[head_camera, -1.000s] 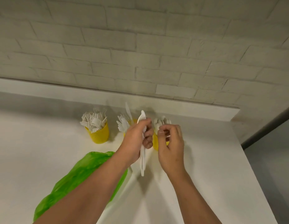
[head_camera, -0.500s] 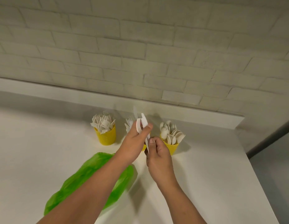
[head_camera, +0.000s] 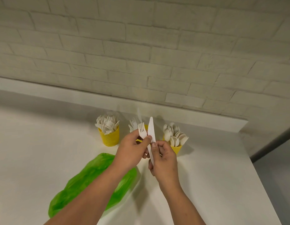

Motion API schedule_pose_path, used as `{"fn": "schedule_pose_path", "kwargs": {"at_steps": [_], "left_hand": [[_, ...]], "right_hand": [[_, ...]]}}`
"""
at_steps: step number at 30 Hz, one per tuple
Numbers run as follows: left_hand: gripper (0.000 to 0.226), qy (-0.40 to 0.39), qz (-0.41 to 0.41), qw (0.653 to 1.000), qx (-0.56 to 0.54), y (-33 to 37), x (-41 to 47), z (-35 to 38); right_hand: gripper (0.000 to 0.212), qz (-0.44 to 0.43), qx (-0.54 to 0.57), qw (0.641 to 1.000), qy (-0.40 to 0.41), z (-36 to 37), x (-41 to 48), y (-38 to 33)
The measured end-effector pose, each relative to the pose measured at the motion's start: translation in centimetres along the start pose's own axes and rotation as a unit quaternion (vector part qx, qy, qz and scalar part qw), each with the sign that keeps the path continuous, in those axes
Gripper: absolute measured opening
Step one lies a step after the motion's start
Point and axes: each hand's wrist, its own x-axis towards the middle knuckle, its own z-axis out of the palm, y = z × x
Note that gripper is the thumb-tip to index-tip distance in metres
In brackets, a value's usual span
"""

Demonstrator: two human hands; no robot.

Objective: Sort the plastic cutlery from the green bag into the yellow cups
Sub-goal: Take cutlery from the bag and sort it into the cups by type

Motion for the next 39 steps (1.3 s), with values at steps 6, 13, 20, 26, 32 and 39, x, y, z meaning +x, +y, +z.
{"fn": "schedule_pose_path", "kwargs": {"at_steps": [6,13,20,26,32,39], "left_hand": [[0.008,0.014,-0.008,1.000,-0.015,-0.4,0.1,-0.6],[0.007,-0.044,0.034,0.998,0.042,-1.3,0.2,-1.3],[0.036,-0.026,0.083,0.995,0.045,-0.4,1.0,-2.8],[0.014,0.133,0.197,0.961,0.143,3.4,4.9,-6.6],[0.016,0.240,0.235,0.922,0.193,4.7,9.3,-11.5],[0.022,0.170,0.218,0.904,0.326,0.8,11.8,-12.3]], "right_hand": [[0.017,0.050,0.024,0.994,-0.090,-0.9,0.4,-0.1],[0.016,0.036,-0.071,0.983,-0.168,-2.8,2.3,-0.5],[0.028,0.019,-0.107,0.967,-0.231,-1.7,4.4,-3.5],[0.024,-0.067,-0.123,0.988,-0.070,0.5,8.7,-7.0],[0.015,-0.183,-0.255,0.946,0.079,0.2,12.9,-7.7],[0.023,-0.144,-0.339,0.929,0.020,1.2,14.8,-3.9]]}}
